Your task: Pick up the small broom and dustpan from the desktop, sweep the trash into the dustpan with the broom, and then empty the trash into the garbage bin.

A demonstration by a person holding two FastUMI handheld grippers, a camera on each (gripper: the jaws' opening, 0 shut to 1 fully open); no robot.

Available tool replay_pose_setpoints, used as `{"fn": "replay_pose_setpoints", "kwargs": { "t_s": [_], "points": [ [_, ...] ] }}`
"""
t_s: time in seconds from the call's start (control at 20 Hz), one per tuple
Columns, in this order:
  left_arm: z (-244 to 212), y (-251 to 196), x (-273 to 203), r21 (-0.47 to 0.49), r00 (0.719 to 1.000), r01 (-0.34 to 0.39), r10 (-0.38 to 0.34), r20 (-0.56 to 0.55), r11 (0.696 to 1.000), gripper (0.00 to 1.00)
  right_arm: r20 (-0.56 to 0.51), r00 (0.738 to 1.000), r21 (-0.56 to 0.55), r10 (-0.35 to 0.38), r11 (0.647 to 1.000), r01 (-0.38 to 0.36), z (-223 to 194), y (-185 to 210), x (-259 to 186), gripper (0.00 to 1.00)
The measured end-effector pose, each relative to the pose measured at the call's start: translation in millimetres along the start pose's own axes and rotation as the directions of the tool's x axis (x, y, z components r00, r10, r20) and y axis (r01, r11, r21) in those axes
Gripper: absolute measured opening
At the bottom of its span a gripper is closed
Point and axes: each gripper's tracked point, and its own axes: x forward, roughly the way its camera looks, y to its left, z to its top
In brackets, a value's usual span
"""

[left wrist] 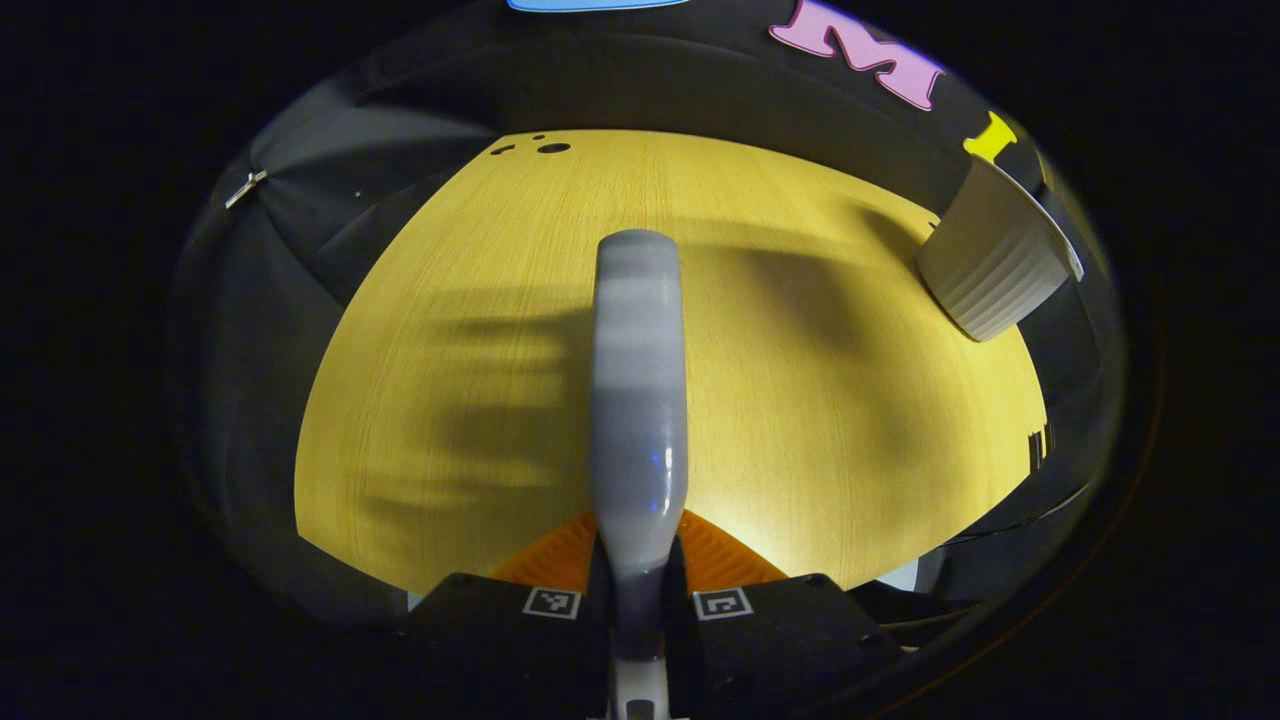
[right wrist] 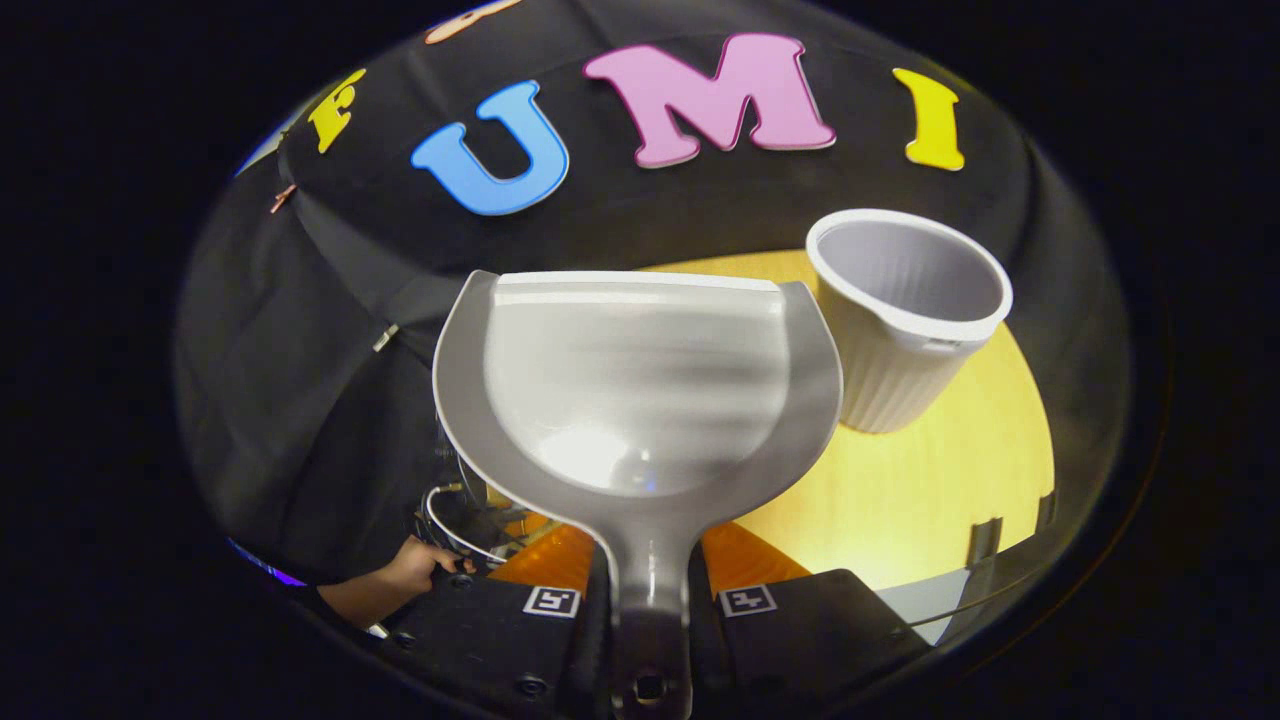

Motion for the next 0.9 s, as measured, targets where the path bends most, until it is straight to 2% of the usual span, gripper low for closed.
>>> {"fn": "replay_pose_setpoints", "kwargs": {
  "t_s": [0.05, 0.15, 0.2, 0.25, 0.35, 0.45, 0.55, 0.75, 0.8, 0.85, 0.9],
  "points": [
    [2, 2, 1, -0.001, 1.000, -0.003, 0.003, -0.001, 1.000, 0.27, -0.023, 1.000, 0.012, -0.008, 1.000, 0.009, -16, 0, 16, 0.35],
    [7, 9, 5, 0.004, 1.000, -0.013, 0.013, -0.009, 1.000, 0.27, -0.057, 0.998, 0.054, -0.017, 0.998, 0.020, -35, -2, 43, 0.36],
    [9, 10, 7, 0.010, 1.000, -0.010, 0.010, -0.013, 1.000, 0.27, -0.080, 0.996, 0.060, -0.039, 0.997, 0.043, -46, -7, 57, 0.29],
    [14, 12, 9, 0.015, 1.000, -0.008, 0.009, -0.014, 1.000, 0.27, -0.107, 0.992, 0.048, -0.072, 0.996, 0.078, -56, -18, 74, 0.36],
    [20, 14, 17, 0.029, 0.999, -0.009, 0.010, -0.040, 1.000, 0.27, -0.175, 0.973, -0.004, -0.153, 0.988, 0.155, -75, -37, 113, 0.36],
    [29, 15, 22, 0.045, 0.999, -0.008, 0.010, -0.053, 0.999, 0.27, -0.207, 0.964, 0.020, -0.168, 0.984, 0.176, -94, -40, 144, 0.36],
    [34, 20, 25, 0.071, 0.997, -0.032, 0.036, -0.061, 0.997, 0.24, -0.237, 0.954, 0.016, -0.183, 0.981, 0.192, -107, -42, 161, 0.36],
    [42, 19, 33, 0.070, 0.995, -0.042, 0.048, -0.092, 0.997, 0.28, -0.260, 0.925, -0.042, -0.277, 0.960, 0.275, -113, -49, 190, 0.37],
    [40, 16, 33, 0.067, 0.993, -0.042, 0.049, -0.105, 0.997, 0.28, -0.261, 0.923, -0.042, -0.284, 0.958, 0.283, -112, -48, 191, 0.37],
    [39, 13, 35, 0.062, 0.992, -0.040, 0.047, -0.119, 0.997, 0.28, -0.252, 0.926, -0.040, -0.280, 0.959, 0.279, -112, -45, 190, 0.29],
    [39, 13, 36, 0.057, 0.991, -0.036, 0.043, -0.131, 0.998, 0.31, -0.235, 0.934, -0.029, -0.268, 0.963, 0.269, -108, -41, 190, 0.29]
  ]
}}
